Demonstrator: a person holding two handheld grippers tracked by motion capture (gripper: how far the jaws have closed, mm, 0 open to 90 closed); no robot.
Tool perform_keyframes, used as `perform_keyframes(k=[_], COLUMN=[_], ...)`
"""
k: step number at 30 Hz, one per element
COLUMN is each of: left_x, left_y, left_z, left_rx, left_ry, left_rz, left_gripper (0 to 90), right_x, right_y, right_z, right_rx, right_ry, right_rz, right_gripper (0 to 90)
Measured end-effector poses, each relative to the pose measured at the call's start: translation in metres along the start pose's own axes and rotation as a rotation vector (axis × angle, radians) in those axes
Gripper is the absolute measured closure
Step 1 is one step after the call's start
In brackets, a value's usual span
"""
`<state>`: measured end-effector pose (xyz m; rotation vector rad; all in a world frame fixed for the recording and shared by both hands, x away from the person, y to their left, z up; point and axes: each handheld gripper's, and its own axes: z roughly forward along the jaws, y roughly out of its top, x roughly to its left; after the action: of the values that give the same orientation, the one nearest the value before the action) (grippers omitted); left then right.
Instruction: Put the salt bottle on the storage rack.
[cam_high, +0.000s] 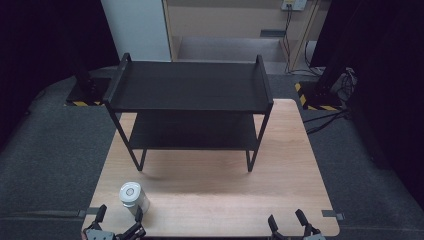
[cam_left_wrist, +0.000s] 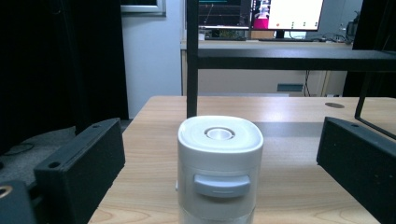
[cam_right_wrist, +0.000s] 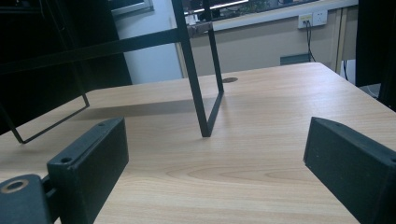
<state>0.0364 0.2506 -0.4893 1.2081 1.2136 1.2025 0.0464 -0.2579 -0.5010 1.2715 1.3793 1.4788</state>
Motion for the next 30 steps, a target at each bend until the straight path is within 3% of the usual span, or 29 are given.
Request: perform_keyframes(k=[30], left_x=[-0.0004], left_y=[-0.0023], left_z=[0.0023], left_rx=[0.005], left_ry=[-0.018], left_rz=[-0.005], left_gripper=[0.0], right_x=[-0.0003], right_y=[-0.0008], right_z=[-0.0018], right_rx=[0.011], right_ry=[-0.008], right_rz=[0.003], right_gripper=[6.4])
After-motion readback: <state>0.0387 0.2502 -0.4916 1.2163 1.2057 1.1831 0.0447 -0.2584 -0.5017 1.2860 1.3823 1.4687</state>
